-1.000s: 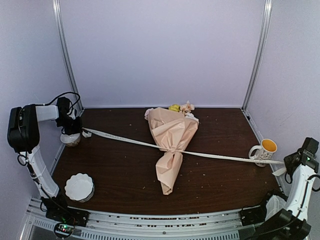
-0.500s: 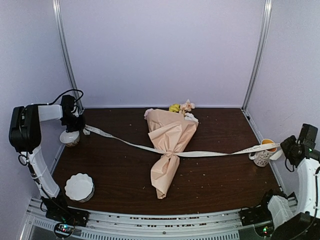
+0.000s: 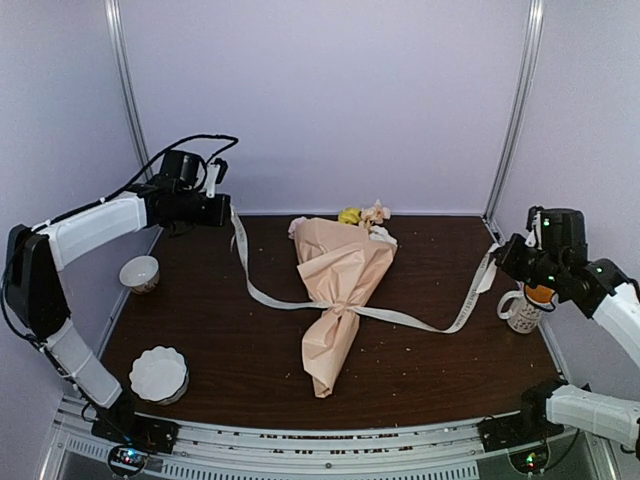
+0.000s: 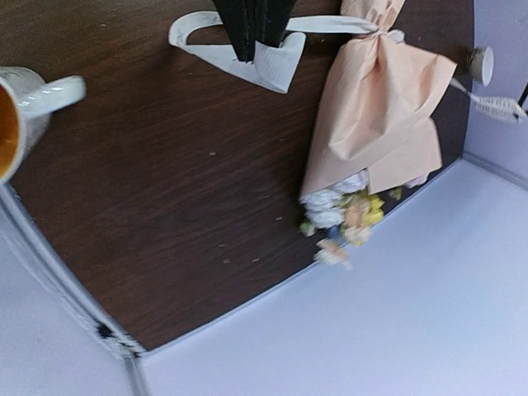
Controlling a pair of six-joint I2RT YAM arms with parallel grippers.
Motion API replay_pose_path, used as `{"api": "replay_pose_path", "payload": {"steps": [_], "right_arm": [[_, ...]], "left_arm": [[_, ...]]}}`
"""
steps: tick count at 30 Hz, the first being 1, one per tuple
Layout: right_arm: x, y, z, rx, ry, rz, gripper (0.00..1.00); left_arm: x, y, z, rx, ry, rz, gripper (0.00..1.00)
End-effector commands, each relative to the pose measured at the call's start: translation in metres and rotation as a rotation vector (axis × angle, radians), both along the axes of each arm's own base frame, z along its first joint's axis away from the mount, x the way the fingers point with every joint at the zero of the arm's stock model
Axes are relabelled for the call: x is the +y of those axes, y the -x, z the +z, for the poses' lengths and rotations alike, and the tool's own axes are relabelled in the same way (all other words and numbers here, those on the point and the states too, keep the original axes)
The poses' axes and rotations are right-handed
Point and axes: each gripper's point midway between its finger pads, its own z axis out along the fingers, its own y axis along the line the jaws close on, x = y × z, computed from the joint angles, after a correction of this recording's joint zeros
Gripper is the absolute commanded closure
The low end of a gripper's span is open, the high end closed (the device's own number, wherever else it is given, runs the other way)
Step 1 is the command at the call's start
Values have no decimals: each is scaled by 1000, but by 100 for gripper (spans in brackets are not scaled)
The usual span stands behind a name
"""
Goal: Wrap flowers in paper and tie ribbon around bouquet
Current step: Tie the ribbon around the folded bouquet, then pass from the left arm to the right
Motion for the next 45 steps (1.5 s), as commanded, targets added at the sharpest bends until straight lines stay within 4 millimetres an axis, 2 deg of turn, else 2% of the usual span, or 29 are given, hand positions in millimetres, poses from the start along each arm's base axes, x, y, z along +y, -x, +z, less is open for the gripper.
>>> {"api": "replay_pose_path", "payload": {"steps": [1,4,7,10,13,16,17,18,21,24,26,28,32,36,37,40,43,45], "right_arm": [[72,-13,55,-143,60,258,100],[118,-9,64,-159,59,457,100],[175,11,61,-193,33,721,100],[213,30,30,-127,53,878,100],[226,43,-15,22,106,940,100],[220,51,-55,161,147,936,100],[214,53,-66,198,169,920,95],[207,54,-75,228,193,899,86],[182,57,-93,312,292,830,40],[179,51,-81,273,326,812,15],[194,45,-60,183,310,857,7],[224,40,-29,38,301,930,7],[301,48,25,-289,239,1077,11],[354,46,40,-475,207,1106,17],[360,43,45,-500,205,1098,18],[371,28,37,-505,221,1050,25],[375,15,30,-495,240,1001,37],[375,7,24,-470,253,965,50]], "left_arm": [[-45,36,101,-262,-24,-200,100],[-68,80,154,-418,-36,-334,100],[-96,132,193,-564,-47,-496,100],[-121,186,221,-688,-8,-688,100],[-135,223,238,-763,42,-802,100],[-144,244,247,-798,63,-862,100],[-146,249,250,-805,71,-878,100],[-148,254,253,-812,78,-892,100],[-152,267,263,-840,99,-930,100],[-153,272,271,-862,106,-936,100],[-152,270,280,-874,110,-913,100],[-154,267,286,-878,115,-891,100],[-162,261,294,-875,147,-871,100],[-173,253,295,-855,160,-864,100],[-175,252,295,-850,162,-865,100],[-177,252,297,-851,169,-872,100],[-179,250,298,-852,164,-865,100],[-180,249,297,-850,162,-864,100]]}}
